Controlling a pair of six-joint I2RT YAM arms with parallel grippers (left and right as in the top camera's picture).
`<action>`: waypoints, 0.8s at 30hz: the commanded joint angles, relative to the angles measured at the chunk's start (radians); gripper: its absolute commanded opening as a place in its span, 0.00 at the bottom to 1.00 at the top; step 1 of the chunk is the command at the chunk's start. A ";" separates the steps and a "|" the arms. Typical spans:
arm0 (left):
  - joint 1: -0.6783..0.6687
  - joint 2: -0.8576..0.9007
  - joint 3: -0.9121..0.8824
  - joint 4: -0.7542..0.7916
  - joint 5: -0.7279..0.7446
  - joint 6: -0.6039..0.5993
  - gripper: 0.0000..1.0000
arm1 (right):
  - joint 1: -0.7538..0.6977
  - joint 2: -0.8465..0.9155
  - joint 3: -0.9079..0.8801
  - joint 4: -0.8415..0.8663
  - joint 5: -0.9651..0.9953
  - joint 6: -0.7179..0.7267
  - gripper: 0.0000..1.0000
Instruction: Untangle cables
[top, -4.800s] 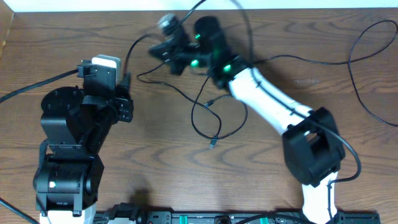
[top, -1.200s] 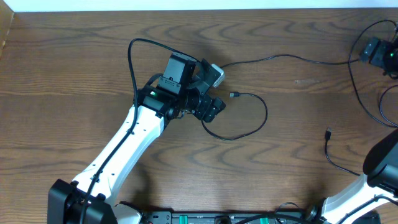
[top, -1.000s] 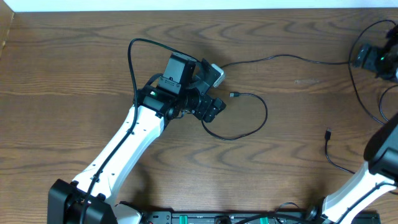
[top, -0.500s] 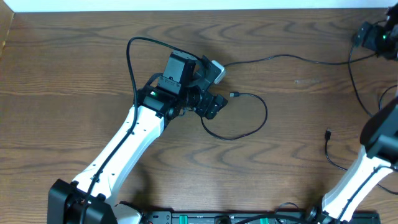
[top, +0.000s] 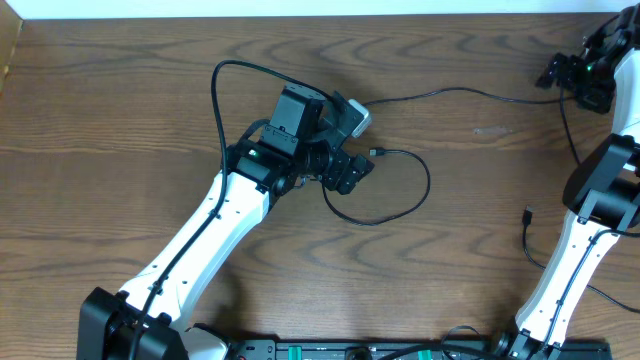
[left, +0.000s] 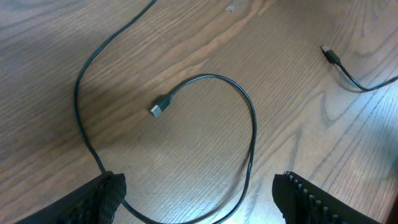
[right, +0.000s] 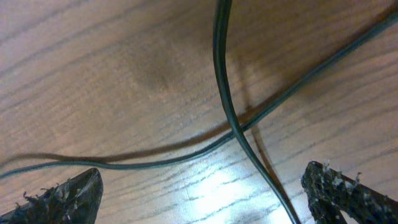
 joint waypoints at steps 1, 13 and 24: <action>-0.002 0.000 0.007 0.000 0.005 -0.013 0.81 | 0.006 0.004 0.025 0.017 -0.089 -0.012 0.99; -0.002 0.000 0.007 -0.003 0.005 -0.017 0.81 | 0.009 0.004 -0.125 0.173 0.010 0.021 0.87; -0.002 0.000 0.007 -0.003 0.005 -0.017 0.81 | 0.011 0.003 -0.307 0.282 -0.056 0.023 0.01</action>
